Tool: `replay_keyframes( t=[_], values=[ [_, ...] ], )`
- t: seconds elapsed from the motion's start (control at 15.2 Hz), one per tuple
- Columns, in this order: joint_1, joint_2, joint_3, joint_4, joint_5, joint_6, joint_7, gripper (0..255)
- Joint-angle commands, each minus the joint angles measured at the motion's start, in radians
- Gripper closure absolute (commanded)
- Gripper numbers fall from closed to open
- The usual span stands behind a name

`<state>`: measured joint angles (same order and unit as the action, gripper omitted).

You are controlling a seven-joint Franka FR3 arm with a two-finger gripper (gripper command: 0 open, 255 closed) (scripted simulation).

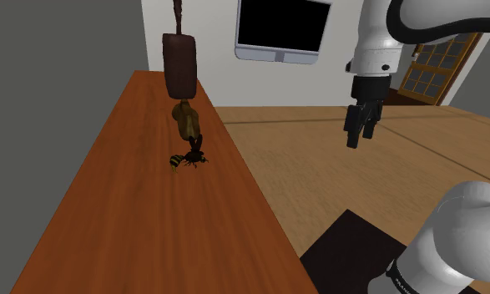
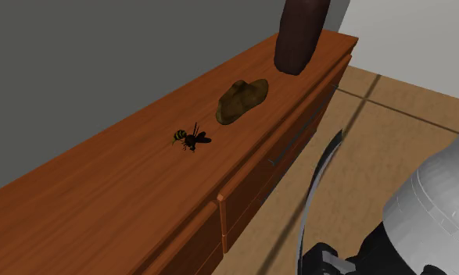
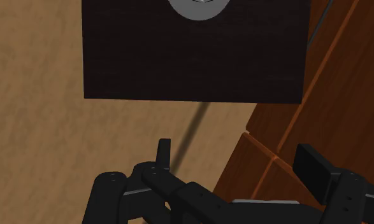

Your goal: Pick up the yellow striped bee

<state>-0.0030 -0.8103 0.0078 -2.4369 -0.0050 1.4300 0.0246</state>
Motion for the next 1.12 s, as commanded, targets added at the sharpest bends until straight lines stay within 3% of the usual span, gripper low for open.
replay_keyframes(
  t=[0.0,0.53,1.06],
  values=[
    [0.000,0.000,0.000,0.000,0.000,0.000,0.000,0],
    [0.068,0.145,0.114,0.032,0.106,0.212,0.081,0],
    [0.117,0.328,0.226,0.128,0.157,0.404,0.156,0]
  ],
)
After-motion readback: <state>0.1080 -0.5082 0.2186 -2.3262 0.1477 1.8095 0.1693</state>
